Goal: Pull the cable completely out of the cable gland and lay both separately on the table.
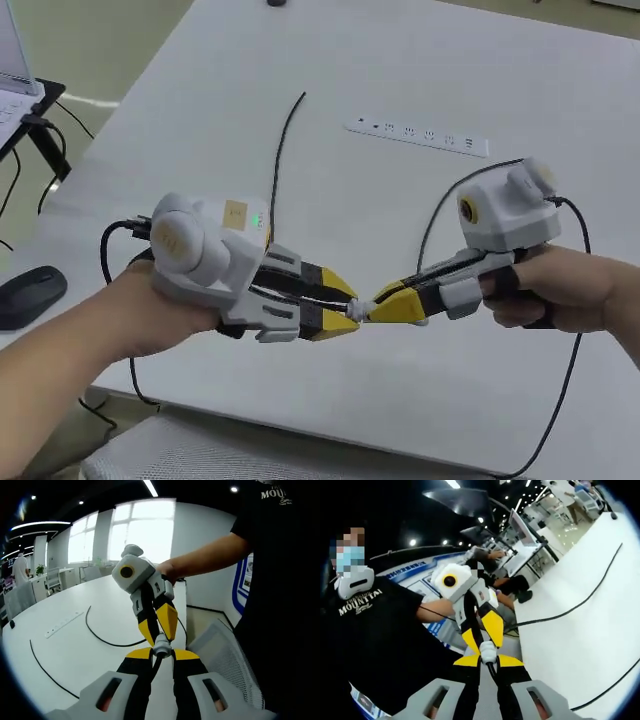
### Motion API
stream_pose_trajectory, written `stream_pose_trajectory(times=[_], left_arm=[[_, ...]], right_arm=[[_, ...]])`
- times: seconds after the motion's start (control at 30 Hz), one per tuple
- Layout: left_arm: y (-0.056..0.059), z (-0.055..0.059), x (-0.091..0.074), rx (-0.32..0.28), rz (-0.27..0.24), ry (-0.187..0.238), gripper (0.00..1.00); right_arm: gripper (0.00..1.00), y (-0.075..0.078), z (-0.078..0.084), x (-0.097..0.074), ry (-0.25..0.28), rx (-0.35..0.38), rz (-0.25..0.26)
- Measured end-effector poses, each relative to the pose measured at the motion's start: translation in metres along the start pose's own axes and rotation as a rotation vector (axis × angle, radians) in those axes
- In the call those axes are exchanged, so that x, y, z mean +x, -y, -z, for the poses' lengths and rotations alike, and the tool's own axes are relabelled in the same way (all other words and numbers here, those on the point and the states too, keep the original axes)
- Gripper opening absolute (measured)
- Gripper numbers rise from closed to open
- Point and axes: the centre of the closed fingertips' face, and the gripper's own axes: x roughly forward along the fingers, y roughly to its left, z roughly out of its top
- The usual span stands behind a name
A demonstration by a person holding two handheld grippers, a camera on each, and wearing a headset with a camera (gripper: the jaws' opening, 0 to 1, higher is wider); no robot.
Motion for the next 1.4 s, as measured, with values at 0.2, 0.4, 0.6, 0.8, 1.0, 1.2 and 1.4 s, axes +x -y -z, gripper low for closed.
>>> stream_pose_trajectory(times=[0.2, 0.4, 0.6, 0.8, 1.0, 1.2, 1.4], left_arm=[[0.005, 0.0, -0.004, -0.069, 0.012, 0.023, 0.14], [0.009, 0.001, -0.005, -0.111, 0.027, 0.026, 0.15], [0.008, 0.002, -0.006, -0.176, 0.055, 0.032, 0.15], [0.01, 0.006, -0.005, -0.185, 0.082, 0.01, 0.15], [0.007, 0.005, -0.01, -0.229, 0.087, 0.023, 0.15], [0.011, 0.003, -0.011, -0.175, 0.086, 0.028, 0.15], [0.012, 0.003, -0.011, -0.073, 0.081, 0.013, 0.15]], right_arm=[[0.05, -0.003, 0.0, 0.003, -0.028, -0.177, 0.116], [0.06, -0.004, 0.002, 0.006, -0.045, -0.34, 0.225], [0.06, -0.002, 0.005, 0.007, -0.085, -0.557, 0.352], [0.06, 0.0, 0.009, 0.008, -0.179, -0.762, 0.487], [0.06, -0.001, 0.004, 0.01, -0.225, -0.865, 0.599], [0.07, -0.003, 0.003, 0.01, -0.216, -0.849, 0.627], [0.08, -0.003, 0.003, 0.007, -0.15, -0.746, 0.594]])
